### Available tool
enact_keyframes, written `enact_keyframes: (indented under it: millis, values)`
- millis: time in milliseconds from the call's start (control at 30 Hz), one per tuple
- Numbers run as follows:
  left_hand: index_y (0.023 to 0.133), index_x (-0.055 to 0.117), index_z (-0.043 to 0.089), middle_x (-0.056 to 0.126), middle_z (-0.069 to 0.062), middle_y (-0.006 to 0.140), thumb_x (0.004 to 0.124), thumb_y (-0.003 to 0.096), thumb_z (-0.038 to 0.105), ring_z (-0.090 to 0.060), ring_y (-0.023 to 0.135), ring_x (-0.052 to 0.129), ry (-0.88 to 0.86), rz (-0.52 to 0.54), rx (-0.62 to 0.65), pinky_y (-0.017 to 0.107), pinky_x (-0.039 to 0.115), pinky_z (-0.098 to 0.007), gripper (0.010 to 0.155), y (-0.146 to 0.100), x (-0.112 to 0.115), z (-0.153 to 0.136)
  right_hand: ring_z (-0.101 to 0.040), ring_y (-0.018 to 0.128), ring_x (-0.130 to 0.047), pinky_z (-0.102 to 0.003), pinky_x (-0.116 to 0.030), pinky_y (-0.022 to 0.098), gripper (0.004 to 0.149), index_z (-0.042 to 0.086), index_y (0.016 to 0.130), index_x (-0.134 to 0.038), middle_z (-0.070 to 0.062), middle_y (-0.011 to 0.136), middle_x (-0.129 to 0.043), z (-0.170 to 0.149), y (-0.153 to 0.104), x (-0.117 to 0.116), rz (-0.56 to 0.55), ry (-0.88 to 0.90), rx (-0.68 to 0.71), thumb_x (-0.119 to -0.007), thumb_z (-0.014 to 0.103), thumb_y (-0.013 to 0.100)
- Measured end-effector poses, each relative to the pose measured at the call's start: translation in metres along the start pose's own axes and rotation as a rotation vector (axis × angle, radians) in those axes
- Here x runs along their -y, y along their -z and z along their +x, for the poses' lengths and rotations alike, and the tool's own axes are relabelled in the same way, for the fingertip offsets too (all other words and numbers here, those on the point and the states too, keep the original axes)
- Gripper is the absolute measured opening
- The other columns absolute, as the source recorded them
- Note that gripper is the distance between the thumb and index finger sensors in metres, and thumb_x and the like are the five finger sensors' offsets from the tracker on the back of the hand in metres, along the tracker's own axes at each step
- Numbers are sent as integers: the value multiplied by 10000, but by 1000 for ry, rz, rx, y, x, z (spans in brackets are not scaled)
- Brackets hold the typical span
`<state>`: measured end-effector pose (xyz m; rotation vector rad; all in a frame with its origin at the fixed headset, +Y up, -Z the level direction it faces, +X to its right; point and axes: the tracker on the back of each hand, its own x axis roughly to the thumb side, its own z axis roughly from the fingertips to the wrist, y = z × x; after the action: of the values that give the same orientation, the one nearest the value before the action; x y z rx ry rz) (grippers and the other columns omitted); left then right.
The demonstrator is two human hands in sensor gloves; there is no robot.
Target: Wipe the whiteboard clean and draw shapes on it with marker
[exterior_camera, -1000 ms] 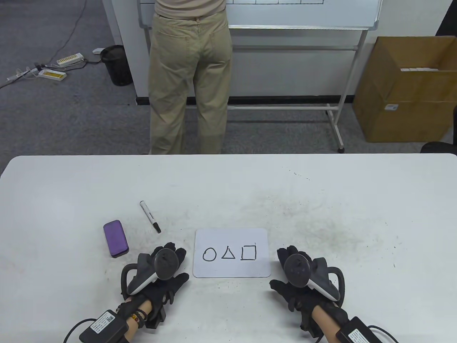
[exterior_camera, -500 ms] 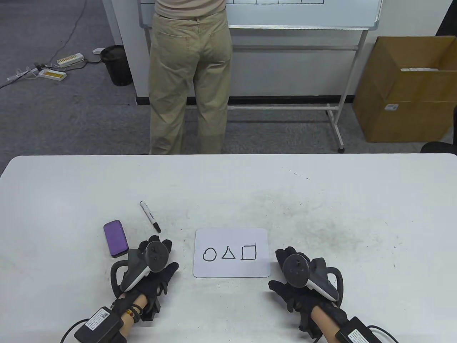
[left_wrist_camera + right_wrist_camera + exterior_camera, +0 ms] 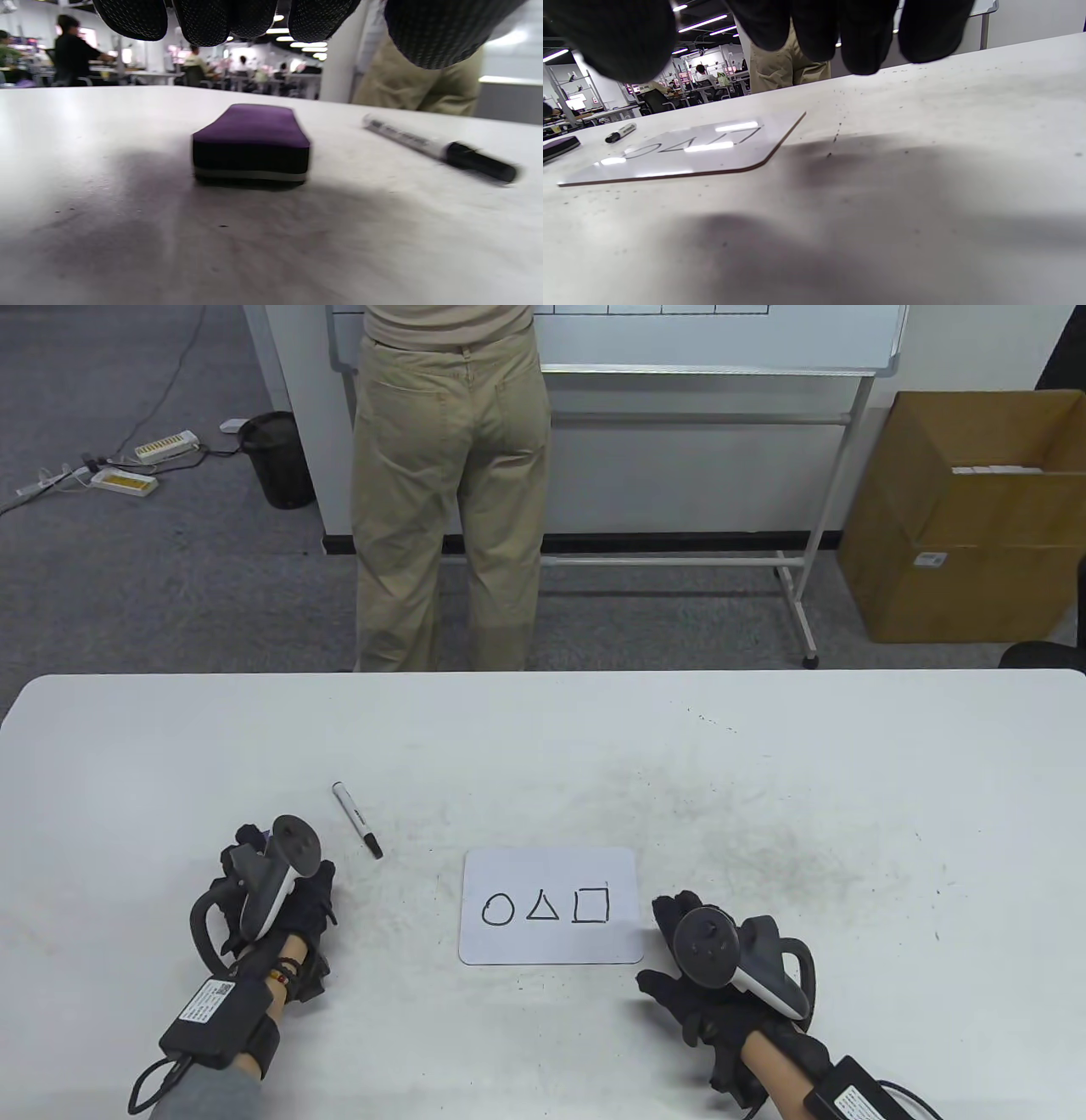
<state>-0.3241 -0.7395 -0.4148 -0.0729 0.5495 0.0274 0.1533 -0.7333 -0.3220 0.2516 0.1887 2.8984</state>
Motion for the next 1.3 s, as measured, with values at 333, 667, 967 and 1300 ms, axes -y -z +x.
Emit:
enact_keyframes:
  millis: [333, 667, 967, 1300]
  values:
    - [1082, 439, 346, 348, -142, 1196, 682, 360, 658, -397, 1046, 637, 34, -152, -175, 727, 642, -573, 823, 29, 19, -6, -402, 1060, -619, -582, -597, 714, 885, 223, 1079, -453, -110, 1145, -486, 0, 1, -1, 16, 7, 6, -756, 618, 347]
    - [1063, 486, 313, 594, -127, 1130, 773, 370, 598, -332, 883, 819, 116, -165, -165, 661, 732, -517, 802, 33, 22, 6, -399, 1058, -624, -581, -598, 713, 883, 223, 1079, -452, -108, 1136, -506, 0, 3, -4, 34, 7, -4, -755, 617, 349]
    - [1058, 484, 326, 616, -145, 1106, 793, 405, 479, -344, 854, 825, 71, -162, -107, 656, 731, -529, 739, 28, 11, 5, -399, 1056, -632, -583, -602, 711, 878, 221, 1078, -464, -110, 1138, -509, -1, 9, -1, 12, -9, -34, -766, 607, 350]
    - [1051, 499, 347, 619, -117, 1107, 798, 388, 494, -315, 868, 829, 10, 27, 235, 654, 740, -522, 742, -31, -18, 53, -395, 1072, -608, -591, -586, 720, 900, 228, 1080, -453, -95, 1150, -485, 15, 48, -9, 89, -74, -54, -786, 614, 338]
